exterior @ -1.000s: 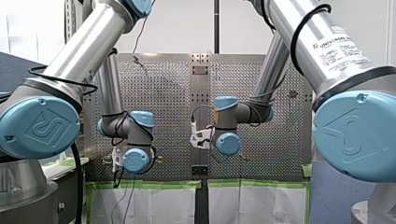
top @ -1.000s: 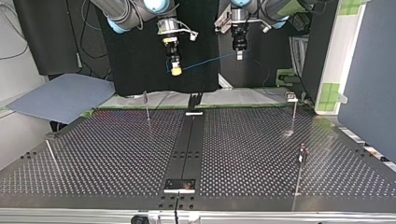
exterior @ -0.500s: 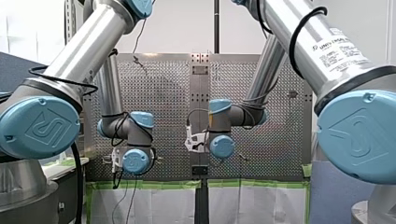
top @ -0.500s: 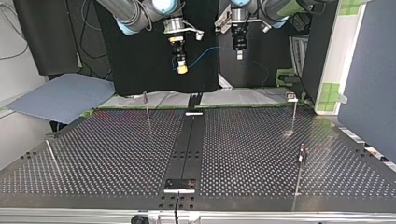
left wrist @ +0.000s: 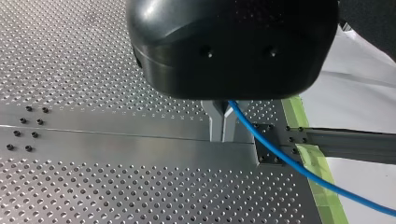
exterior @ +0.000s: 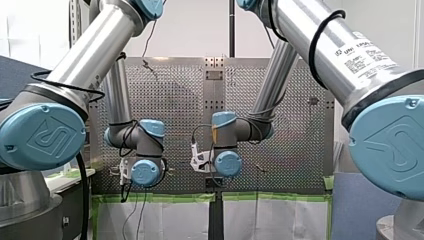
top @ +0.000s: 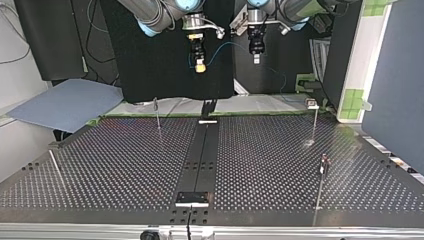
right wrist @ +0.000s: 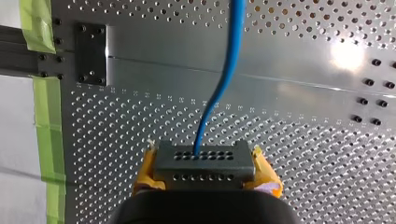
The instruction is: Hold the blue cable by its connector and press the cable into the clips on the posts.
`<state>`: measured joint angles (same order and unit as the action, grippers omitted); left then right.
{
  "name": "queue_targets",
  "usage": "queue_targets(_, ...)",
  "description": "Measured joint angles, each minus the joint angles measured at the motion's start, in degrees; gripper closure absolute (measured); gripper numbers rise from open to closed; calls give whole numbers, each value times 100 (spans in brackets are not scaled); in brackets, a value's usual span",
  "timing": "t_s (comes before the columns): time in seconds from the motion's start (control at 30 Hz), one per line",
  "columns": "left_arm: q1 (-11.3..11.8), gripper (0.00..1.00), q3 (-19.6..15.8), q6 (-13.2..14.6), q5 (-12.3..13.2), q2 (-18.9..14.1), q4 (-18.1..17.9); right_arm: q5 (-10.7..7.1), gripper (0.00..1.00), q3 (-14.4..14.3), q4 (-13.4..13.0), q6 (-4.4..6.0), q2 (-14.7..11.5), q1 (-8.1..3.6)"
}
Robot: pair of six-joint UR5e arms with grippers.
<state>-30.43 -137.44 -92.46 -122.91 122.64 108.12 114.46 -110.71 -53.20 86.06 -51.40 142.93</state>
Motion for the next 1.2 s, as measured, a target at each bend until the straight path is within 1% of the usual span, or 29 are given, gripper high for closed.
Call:
queue_targets(0.13,-38,100,-27,39,-39,-39,38,22,100,-6,10,9,-6,-6)
queue_targets(0.2,-117,100,-17,87,-117,-117,118,65,100,-4,51,50,-47,-18)
queue_targets(0.27,-209,100,8,106,-200,-214,214,143,100,6,132,130,-129,-18)
queue_targets(0.37,-252,100,38,64,-308,-354,356,202,100,15,271,272,-272,-37)
queue_targets(0.47,-231,100,65,33,-444,-509,510,145,100,33,387,420,-424,-69)
queue_targets(0.53,-211,100,88,58,-536,-607,606,62,100,68,479,472,-540,-89)
queue_targets(0.77,-147,100,291,255,-918,-992,990,-79,100,264,855,498,-933,-166)
queue_targets(0.93,-130,100,509,402,-1162,-1236,1238,-210,100,401,1114,492,-1192,-233)
queue_targets(1.07,-111,100,665,273,-1381,-1482,1482,-333,100,581,1335,490,-1415,-299)
queue_targets(1.2,-86,100,810,138,-1504,-1716,1714,-534,100,760,1567,507,-1647,-372)
